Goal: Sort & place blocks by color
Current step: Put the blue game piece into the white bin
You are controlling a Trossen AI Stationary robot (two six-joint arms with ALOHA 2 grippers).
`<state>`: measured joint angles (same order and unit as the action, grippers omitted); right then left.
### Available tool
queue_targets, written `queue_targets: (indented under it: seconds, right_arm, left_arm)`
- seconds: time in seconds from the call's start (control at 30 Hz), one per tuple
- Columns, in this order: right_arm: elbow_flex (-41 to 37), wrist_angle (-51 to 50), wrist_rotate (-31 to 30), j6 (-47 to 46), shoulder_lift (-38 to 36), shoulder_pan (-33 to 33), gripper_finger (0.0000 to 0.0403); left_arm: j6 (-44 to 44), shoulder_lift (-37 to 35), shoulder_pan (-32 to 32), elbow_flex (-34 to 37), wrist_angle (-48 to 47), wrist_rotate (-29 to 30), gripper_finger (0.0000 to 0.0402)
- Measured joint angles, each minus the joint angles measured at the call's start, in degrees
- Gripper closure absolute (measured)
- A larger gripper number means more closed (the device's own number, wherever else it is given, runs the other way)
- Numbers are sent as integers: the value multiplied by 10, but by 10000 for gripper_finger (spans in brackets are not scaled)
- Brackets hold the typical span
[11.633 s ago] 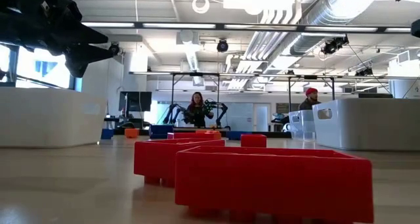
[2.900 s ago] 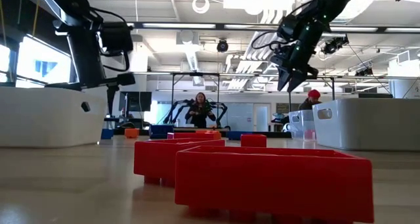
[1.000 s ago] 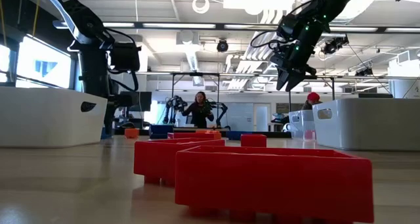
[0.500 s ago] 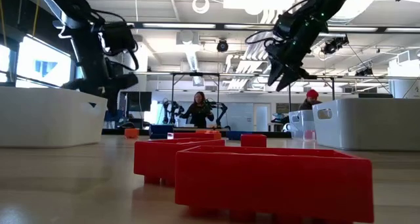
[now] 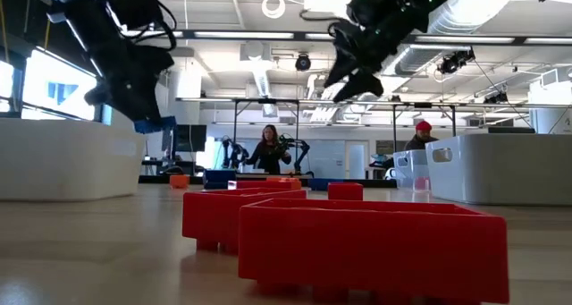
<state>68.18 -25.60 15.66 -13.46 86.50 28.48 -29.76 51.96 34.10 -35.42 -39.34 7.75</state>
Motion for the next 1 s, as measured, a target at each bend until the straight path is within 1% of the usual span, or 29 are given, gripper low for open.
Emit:
queue_targets:
  seconds: [0.2, 0.37, 0.57, 0.73, 0.83, 0.9, 1.0]
  right_arm:
    - [0, 93, -2, -36, 0, -71, 187]
    - [0, 185, -28, -61, 0, -124, 187]
    - [0, 316, -44, -60, 0, -172, 187]
    - [0, 401, -65, -44, 0, -192, 187]
    - [0, 429, -71, -21, 0, -192, 187]
    - [0, 439, -96, -20, 0, -192, 187]
    - [20, 405, -135, -8, 0, -188, 187]
  left_arm:
    - [0, -55, -51, 0, -60, -14, 298]
    - [1, -87, -95, 0, -96, -22, 294]
    - [11, -104, -148, 0, -119, -47, 297]
    - [19, -106, -191, 0, -119, -81, 294]
    - [19, -106, -217, 0, -120, -96, 297]
    - [19, -106, -234, 0, -124, -101, 297]
    - [19, -106, -257, 0, -145, -101, 295]
